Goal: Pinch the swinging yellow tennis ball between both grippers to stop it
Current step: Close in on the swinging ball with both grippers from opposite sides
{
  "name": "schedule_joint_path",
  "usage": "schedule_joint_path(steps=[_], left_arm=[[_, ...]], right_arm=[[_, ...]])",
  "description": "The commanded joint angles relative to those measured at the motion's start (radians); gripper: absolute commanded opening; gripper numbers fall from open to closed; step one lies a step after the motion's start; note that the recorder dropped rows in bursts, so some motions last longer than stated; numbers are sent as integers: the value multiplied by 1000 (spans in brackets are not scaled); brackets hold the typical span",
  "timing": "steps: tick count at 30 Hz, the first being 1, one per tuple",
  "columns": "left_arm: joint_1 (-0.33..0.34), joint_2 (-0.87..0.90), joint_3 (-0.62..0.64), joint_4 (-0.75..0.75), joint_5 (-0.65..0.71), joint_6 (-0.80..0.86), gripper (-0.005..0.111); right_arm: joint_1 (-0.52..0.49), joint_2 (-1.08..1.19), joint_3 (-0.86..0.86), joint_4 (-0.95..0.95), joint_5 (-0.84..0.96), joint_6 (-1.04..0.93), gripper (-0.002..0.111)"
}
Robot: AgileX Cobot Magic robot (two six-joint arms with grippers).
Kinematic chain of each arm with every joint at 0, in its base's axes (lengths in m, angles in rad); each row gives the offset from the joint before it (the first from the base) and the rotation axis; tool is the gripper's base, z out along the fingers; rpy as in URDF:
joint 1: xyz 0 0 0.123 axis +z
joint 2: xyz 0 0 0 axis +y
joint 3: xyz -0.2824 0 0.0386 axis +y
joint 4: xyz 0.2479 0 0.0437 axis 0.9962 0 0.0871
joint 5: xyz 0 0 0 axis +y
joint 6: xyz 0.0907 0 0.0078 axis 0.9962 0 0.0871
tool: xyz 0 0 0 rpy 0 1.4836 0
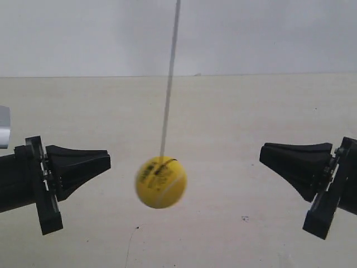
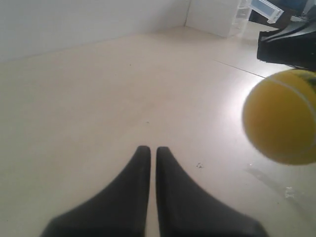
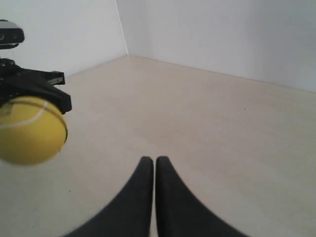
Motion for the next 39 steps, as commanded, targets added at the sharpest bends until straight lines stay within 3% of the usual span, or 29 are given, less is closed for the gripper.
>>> schedule_joint_path(steps=[1,7,9,11,19,39], left_arm=[[-20,6,-4,10,-12,10,5],[-20,6,-21,104,-12,7,5],[-20,6,-30,128,-12,1,5],[-20,6,-34,130,-12,-10,5],[-148,6,-36,75,-12,44,5],[-148,6,-36,90,-12,42,5]], right_arm=[[0,3,-6,-67,-19,-10,0],[242,18,-74,-55,66,-16,0],[272,18,-85,-55,74,-16,0],[277,18,-86,-53,74,-16,0],[277,18,-86,-53,64,-2,0],[277,18,-86,-55,70,3,0]])
